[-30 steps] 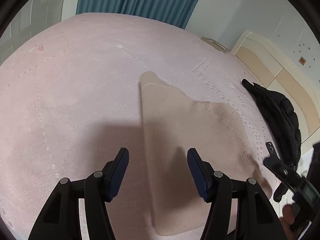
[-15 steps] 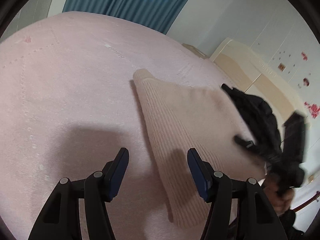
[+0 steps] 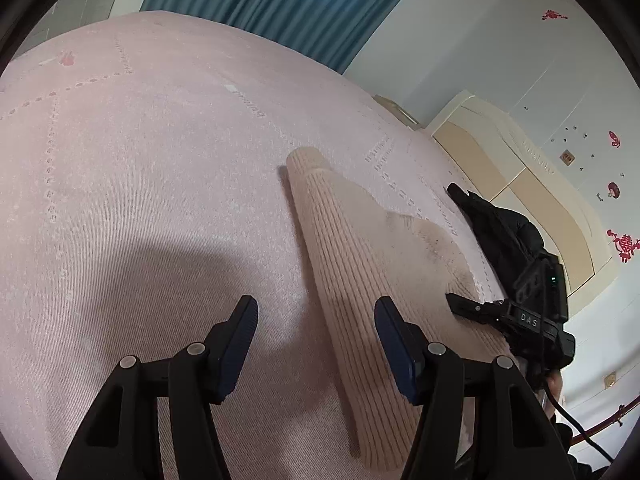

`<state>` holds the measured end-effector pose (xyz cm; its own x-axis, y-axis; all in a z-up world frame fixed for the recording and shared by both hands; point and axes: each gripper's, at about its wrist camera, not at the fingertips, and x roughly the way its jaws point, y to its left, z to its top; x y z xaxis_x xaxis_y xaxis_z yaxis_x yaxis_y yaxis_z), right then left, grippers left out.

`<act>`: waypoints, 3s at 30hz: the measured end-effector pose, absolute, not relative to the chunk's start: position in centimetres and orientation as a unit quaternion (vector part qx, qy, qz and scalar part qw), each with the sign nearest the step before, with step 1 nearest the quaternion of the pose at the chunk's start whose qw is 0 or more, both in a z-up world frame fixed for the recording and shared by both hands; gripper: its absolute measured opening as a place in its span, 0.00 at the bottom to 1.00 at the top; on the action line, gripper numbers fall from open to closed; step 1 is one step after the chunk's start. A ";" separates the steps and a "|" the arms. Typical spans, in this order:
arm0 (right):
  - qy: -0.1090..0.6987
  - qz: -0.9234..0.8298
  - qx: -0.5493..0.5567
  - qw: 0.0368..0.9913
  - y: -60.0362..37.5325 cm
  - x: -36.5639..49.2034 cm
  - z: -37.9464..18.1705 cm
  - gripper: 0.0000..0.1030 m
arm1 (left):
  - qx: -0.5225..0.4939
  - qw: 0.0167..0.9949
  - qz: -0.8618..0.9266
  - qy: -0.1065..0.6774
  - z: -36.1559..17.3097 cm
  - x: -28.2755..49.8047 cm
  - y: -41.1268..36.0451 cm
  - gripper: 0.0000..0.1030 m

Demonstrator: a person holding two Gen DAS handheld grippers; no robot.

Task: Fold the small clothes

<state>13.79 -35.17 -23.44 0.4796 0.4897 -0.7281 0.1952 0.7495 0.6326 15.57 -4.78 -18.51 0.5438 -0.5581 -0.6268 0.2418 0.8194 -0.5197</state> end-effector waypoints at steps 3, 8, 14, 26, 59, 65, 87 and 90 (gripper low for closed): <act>0.505 0.109 0.348 0.782 -34.7 14.8 -24.1 0.66 | -0.194 0.857 -0.233 0.416 -18.6 16.2 -4.8 0.57; 0.513 0.116 0.339 0.780 -33.3 16.1 -23.9 0.39 | -0.196 0.855 -0.230 0.421 -18.7 16.8 -4.5 0.57; 0.471 0.133 0.334 0.806 -32.8 15.6 -18.6 0.33 | -0.197 0.862 -0.225 0.410 -18.0 16.7 -3.8 0.57; 0.428 0.092 0.237 0.867 -26.5 19.7 -7.1 0.32 | -0.203 0.882 -0.182 0.385 -16.3 17.2 0.4 0.57; 0.397 0.104 0.260 0.874 -30.9 13.2 -16.1 0.40 | 0.029 0.899 -0.182 0.398 -19.9 13.9 -10.1 0.30; 0.416 0.134 0.223 0.871 -28.6 12.2 -16.3 0.06 | -0.034 0.911 -0.166 0.376 -19.1 13.2 -7.4 0.12; 0.403 0.073 0.231 0.882 -29.6 14.7 -17.3 0.32 | -0.160 0.879 -0.188 0.408 -20.2 12.8 -0.8 0.58; 0.420 0.060 0.207 0.882 -28.4 16.2 -18.5 0.13 | -0.180 0.880 -0.181 0.401 -19.9 13.3 0.3 0.58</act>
<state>16.22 -28.35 -18.46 0.6405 0.2801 -0.7150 0.0682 0.9067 0.4163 13.34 0.32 -19.95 0.6125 -0.4633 -0.6405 0.1745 0.8695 -0.4621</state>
